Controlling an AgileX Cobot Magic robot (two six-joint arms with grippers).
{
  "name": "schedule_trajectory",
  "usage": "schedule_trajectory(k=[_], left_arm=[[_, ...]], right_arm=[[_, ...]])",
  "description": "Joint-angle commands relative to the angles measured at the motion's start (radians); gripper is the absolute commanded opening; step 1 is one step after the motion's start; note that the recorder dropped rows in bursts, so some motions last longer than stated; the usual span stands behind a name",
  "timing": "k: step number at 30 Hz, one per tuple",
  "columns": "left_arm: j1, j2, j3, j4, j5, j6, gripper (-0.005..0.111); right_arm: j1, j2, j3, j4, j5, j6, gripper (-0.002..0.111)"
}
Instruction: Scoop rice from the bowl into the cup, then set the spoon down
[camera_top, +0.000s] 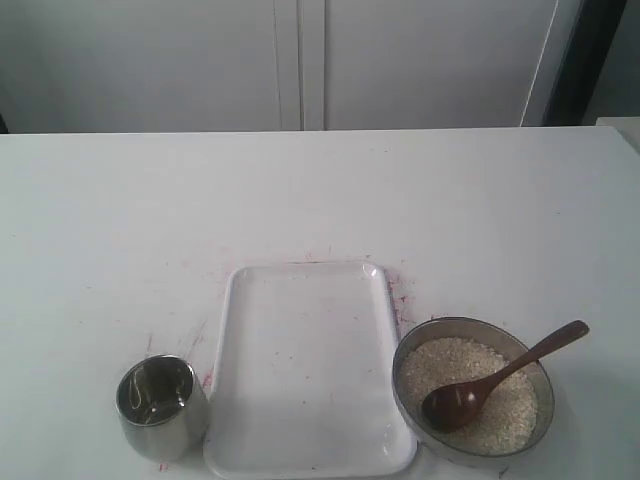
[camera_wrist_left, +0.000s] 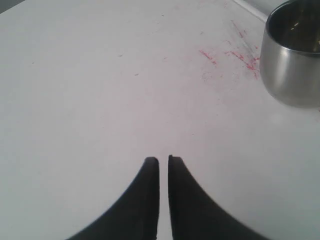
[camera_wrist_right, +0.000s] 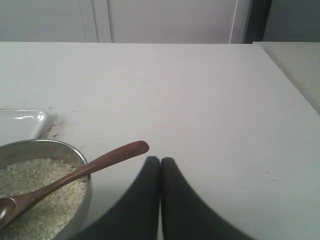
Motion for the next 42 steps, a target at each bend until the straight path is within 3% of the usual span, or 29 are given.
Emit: schedule_trajectory(k=[1,8,13,23,31,32,33,34,42], left_arm=[[-0.007,0.000,0.009,-0.006,0.049,-0.006,0.014],[-0.007,0.000,0.009,-0.006,0.049,-0.006,0.014],[-0.007,0.000,0.009,-0.006,0.049,-0.006,0.014],[-0.007,0.000,0.009,-0.006,0.049,-0.006,0.014],[-0.007,0.000,0.009,-0.006,0.049,-0.006,0.014],[-0.007,0.000,0.009,-0.006,0.049,-0.006,0.014],[-0.007,0.000,0.009,-0.006,0.049,-0.006,0.014],[-0.007,0.000,0.009,-0.006,0.049,-0.006,0.014],[-0.007,0.000,0.009,-0.006,0.049,-0.006,0.014]], right_arm=[[-0.006,-0.005,0.007,0.001,-0.001,0.003,0.000],[-0.006,-0.005,0.007,-0.001,-0.033,0.003,0.000],[-0.006,-0.005,0.007,0.001,-0.285,0.003,0.000],[-0.006,-0.005,0.007,0.001,-0.336,0.008,0.000],[-0.006,-0.005,0.007,0.001,-0.536,0.420,0.000],[-0.006,-0.005,0.007,0.001,-0.504,0.473,0.000],[-0.006,-0.003,-0.060,-0.001,-0.312,0.516,0.000],[-0.006,0.005,-0.100,-0.001,-0.229,0.514,0.000],[0.053,0.302,-0.454,0.072,0.262,0.105,0.000]])
